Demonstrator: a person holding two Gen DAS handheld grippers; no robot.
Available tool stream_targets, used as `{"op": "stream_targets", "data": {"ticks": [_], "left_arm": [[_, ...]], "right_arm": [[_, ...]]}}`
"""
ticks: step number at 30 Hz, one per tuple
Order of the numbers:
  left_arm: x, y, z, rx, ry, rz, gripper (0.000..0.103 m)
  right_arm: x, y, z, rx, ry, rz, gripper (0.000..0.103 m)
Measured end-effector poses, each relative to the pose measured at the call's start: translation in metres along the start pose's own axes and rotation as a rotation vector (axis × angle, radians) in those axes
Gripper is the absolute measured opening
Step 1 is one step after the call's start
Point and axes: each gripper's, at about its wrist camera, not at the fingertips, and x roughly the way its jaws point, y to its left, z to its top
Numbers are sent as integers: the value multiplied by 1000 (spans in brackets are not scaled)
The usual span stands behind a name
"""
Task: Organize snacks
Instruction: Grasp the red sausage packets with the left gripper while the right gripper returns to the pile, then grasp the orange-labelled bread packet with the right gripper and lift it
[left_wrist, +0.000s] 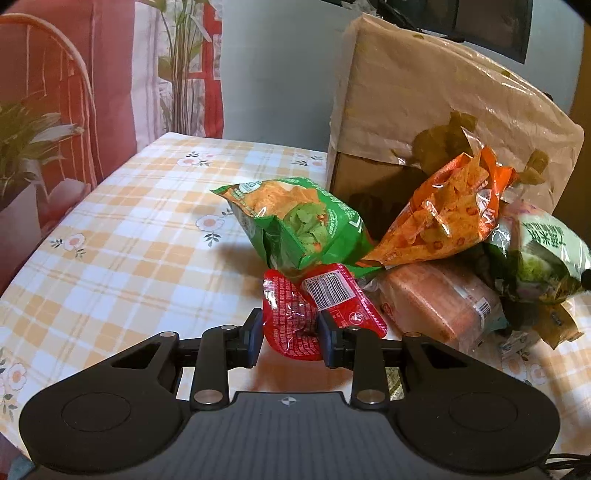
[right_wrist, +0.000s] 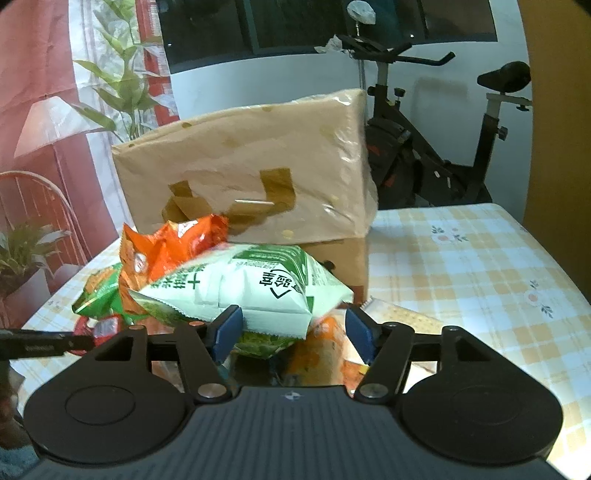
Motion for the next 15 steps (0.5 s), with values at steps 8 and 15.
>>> {"op": "stream_targets", "data": {"ticks": [8, 15], "left_arm": [[-11, -6, 3, 19, -29, -28, 33], [-15, -6, 3, 20, -40, -31, 33]], "right_arm": [[-6, -3, -9, -37, 17, -12, 65], [2, 2, -11, -75, 50, 3, 65]]}}
